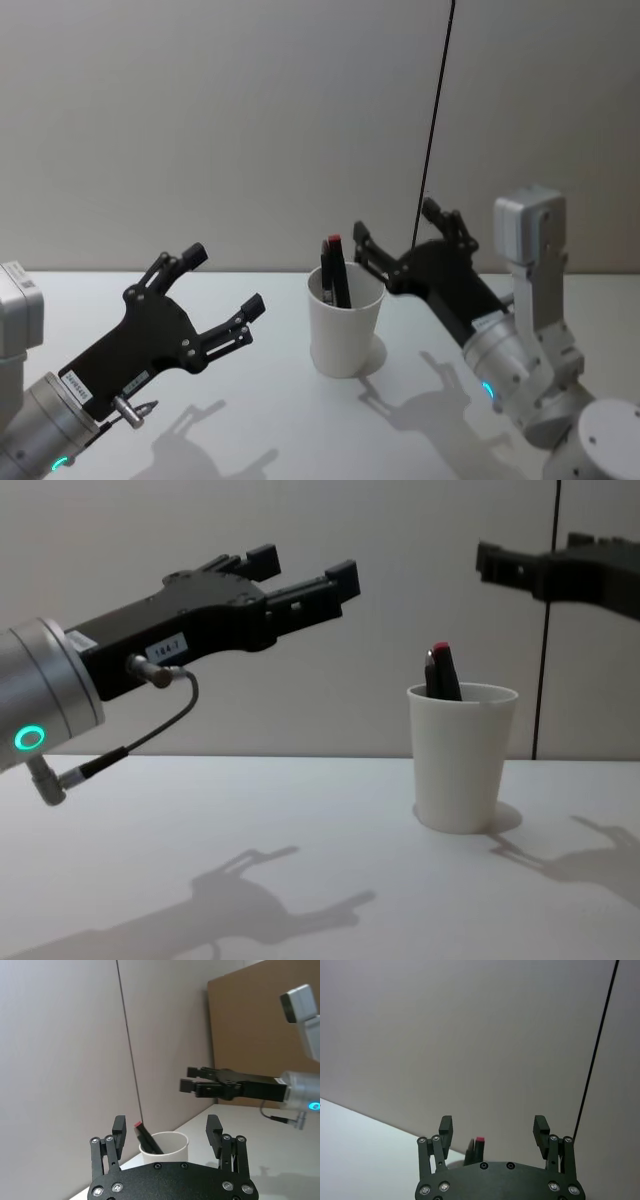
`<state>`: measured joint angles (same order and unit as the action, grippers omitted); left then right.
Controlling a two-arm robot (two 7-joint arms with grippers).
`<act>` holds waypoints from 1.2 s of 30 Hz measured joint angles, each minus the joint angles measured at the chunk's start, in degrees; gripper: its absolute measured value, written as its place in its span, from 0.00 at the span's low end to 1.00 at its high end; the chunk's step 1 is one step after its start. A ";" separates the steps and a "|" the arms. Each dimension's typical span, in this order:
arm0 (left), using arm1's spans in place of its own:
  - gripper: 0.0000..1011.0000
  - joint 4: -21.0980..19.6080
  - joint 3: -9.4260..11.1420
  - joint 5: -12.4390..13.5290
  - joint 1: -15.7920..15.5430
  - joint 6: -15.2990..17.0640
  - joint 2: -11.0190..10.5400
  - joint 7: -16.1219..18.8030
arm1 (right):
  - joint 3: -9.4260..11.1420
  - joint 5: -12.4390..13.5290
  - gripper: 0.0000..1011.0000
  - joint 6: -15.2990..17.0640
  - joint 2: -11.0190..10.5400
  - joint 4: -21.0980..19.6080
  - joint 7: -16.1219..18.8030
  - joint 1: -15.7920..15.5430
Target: Place the pen into the pen holder.
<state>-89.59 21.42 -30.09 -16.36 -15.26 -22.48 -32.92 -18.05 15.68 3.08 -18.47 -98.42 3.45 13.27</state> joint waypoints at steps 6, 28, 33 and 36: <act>0.99 -0.40 0.46 1.94 0.29 1.65 0.06 3.27 | 1.09 0.20 0.99 -0.25 -0.18 -0.59 0.10 -3.07; 0.99 -2.24 2.90 11.57 1.76 9.96 0.38 20.06 | 5.08 0.82 0.99 -1.14 -0.87 -2.81 0.41 -14.02; 0.99 -2.63 3.39 13.50 2.06 11.66 0.44 23.44 | 5.11 0.82 0.99 -1.14 -0.87 -2.82 0.41 -14.07; 0.99 -2.94 3.81 15.14 2.30 13.07 0.50 26.26 | 5.11 0.82 0.99 -1.14 -0.87 -2.82 0.41 -14.09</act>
<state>-92.53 25.23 -14.96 -14.06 -2.18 -21.99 -6.66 -12.94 16.50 1.95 -19.34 -101.24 3.86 -0.82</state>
